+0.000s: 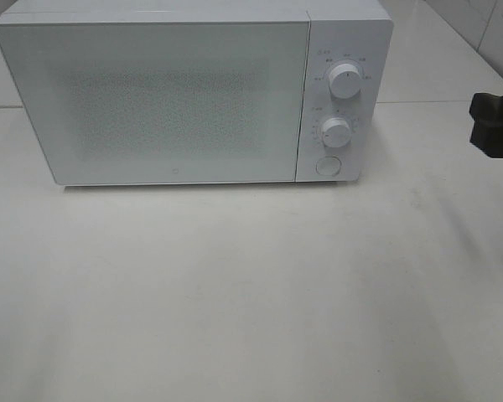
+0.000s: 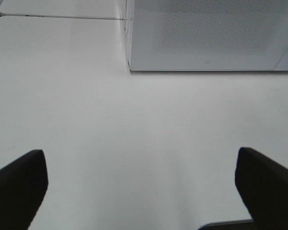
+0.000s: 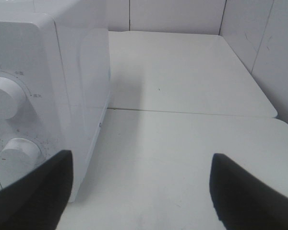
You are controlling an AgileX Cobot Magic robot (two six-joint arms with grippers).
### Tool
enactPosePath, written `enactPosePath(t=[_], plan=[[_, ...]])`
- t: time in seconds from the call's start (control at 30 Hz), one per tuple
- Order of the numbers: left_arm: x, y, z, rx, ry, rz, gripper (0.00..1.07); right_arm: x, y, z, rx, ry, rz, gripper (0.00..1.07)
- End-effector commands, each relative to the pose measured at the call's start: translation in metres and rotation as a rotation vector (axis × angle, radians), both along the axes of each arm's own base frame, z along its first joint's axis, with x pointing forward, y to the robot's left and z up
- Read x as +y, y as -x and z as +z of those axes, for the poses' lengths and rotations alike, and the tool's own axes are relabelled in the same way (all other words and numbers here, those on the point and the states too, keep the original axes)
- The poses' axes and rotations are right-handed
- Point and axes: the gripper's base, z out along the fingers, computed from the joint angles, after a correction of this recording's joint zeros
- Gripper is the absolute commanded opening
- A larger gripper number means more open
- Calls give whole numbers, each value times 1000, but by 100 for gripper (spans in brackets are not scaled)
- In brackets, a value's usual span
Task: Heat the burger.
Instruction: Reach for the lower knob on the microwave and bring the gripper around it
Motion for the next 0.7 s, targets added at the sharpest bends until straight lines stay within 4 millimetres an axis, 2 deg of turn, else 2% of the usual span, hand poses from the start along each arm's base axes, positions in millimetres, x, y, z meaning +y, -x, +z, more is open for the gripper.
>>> enactPosePath(t=[0.03,0.27,0.33,0.7], plan=[[0,3,1,-35,11,-2,98,14,-4,-2,-52,55,16,76],[0,3,1,-35,11,-2,98,38,-5,-10,-87,63,21,76],[0,3,1,-35,11,-2,98,57,-1,-16,-94,85,42,76],[0,3,1,-35,11,-2,98,91,16,-30,-107,101,11,76]])
